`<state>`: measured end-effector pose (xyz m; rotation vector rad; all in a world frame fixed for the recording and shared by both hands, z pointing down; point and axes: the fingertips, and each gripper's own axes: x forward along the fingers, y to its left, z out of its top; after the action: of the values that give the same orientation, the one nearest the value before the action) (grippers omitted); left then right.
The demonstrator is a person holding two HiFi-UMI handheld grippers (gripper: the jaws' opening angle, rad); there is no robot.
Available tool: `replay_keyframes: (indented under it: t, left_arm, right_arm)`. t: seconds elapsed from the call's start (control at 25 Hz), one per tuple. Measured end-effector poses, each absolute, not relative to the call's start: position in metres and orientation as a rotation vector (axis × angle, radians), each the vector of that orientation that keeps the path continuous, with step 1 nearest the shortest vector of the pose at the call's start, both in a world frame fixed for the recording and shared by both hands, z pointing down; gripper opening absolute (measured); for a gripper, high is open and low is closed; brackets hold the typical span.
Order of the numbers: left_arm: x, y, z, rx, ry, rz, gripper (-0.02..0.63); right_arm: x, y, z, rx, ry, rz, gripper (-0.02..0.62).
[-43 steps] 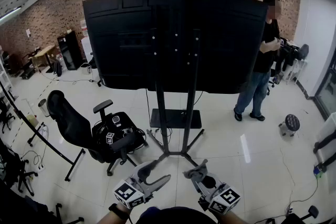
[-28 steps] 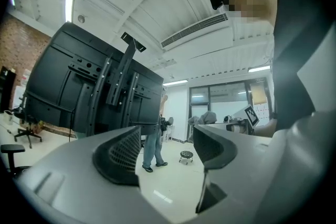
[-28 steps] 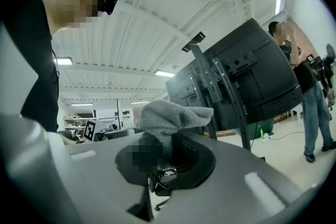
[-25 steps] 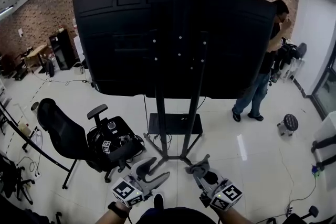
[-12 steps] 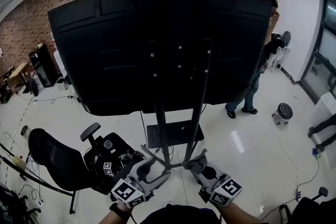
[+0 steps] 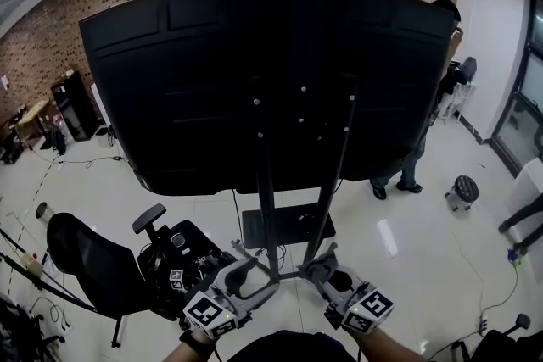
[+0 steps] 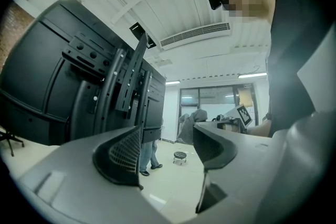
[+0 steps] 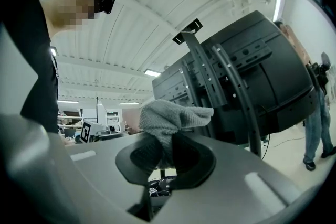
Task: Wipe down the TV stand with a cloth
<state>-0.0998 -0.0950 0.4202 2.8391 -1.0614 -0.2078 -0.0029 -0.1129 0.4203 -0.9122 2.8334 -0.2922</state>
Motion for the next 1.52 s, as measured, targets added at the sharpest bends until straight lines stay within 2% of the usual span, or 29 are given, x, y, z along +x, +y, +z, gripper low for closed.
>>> replay_keyframes:
  t: [0.4,0.84,1.08,1.52]
  left_arm:
    - [-0.092,-0.122,0.38,2.909,-1.147,-0.231,0.334]
    - [-0.084,-0.167,0.247,3.152,-1.183,-0.31,0.331]
    - [-0.076,-0.186,0.164,3.305,-1.21,-0.382,0.331]
    - [-0.07,-0.234,0.061,3.403,-1.29,-0.369,0.331]
  right_arm:
    - [0.003,-0.151,0.363,-0.784,2.868,-0.092,0.029]
    - [-0.015,-0.206,0.211,-0.619,2.9,0.428,0.031]
    - [-0.015,-0.238,0.12,-0.605,2.83,0.592,0.031]
    - [-0.027,-0.315,-0.019,-0.759,2.843,0.772,0.034]
